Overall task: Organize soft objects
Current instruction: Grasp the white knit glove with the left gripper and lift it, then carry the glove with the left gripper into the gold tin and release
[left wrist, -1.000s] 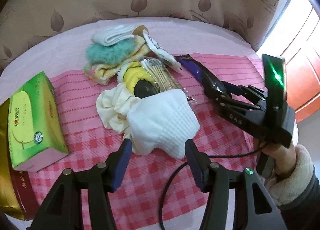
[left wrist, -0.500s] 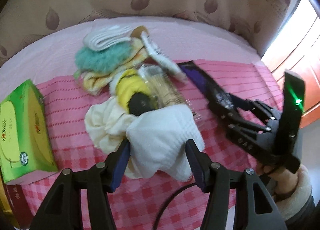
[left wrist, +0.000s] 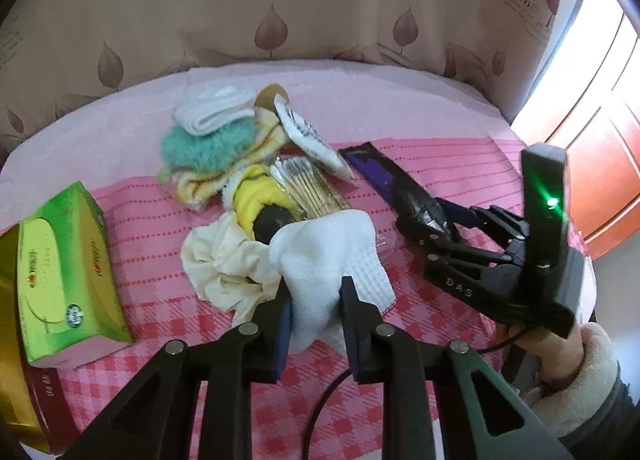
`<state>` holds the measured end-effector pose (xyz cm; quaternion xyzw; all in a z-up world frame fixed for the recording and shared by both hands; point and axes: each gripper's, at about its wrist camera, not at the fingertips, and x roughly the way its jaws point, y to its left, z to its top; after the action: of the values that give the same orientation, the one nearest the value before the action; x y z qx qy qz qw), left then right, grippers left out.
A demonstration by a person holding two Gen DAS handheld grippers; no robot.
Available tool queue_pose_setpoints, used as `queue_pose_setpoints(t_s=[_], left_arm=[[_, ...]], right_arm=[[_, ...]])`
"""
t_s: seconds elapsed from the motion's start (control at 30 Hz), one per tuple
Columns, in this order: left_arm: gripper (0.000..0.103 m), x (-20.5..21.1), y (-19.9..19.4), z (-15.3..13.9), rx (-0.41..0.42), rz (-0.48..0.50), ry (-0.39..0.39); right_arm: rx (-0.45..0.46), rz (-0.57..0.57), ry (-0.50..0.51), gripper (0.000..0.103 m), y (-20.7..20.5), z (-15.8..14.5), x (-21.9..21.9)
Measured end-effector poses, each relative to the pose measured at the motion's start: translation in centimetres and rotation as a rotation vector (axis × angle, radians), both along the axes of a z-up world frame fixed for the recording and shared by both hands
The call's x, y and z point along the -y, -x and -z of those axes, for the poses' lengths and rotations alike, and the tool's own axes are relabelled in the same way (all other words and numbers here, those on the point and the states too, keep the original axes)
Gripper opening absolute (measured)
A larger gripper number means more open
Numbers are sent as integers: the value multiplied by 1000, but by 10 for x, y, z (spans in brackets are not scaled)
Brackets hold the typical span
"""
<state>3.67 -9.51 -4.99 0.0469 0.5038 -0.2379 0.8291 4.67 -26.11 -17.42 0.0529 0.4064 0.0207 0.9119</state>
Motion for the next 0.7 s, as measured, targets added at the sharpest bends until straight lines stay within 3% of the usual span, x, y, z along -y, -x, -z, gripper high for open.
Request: queue_pose_setpoints(t_s=[0.33, 0.7], left_arm=[[22, -39, 5, -29, 63, -53, -6], [22, -125, -8, -52, 133, -231, -81]], right_arm=[[-3, 0, 17, 47, -3, 2, -2], [-6, 2, 33, 47, -8, 4, -8]])
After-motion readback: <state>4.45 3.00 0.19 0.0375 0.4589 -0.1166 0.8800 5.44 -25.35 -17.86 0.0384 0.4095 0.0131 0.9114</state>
